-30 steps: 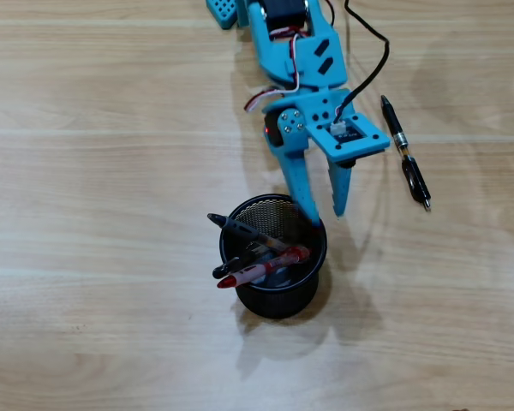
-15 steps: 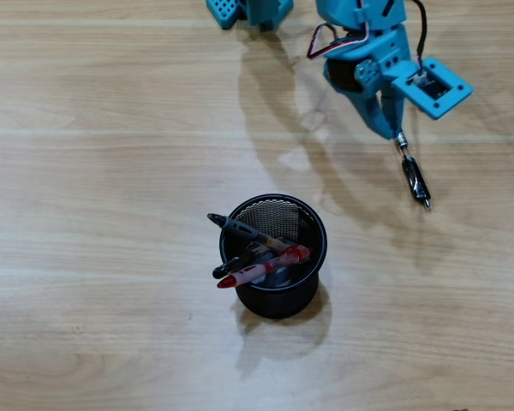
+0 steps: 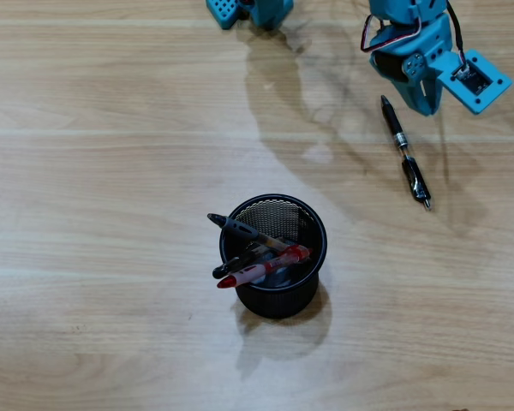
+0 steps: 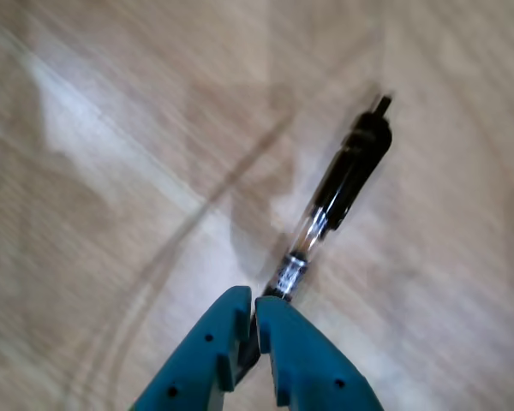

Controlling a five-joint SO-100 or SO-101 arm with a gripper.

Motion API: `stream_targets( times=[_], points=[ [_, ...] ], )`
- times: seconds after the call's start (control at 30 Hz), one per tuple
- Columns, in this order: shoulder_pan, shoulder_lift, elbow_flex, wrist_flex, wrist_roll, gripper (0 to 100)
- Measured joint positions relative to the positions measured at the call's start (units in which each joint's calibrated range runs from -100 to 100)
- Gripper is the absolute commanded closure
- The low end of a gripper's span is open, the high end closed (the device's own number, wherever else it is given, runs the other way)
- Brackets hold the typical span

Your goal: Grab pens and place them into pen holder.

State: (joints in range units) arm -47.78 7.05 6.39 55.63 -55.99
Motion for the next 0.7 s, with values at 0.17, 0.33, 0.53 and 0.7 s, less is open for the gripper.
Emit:
stream_targets(
  times=[0.17, 0.33, 0.53, 0.7],
  points=[
    [0.3, 4.8, -7.1, 12.9, -3.6, 97],
    [-0.1, 10.0, -14.3, 17.8, -3.9, 97],
    [-0.1, 15.7, -20.9, 18.0, -3.9, 90],
    [-1.4, 19.5, -23.7, 18.0, -4.4, 85]
  ],
)
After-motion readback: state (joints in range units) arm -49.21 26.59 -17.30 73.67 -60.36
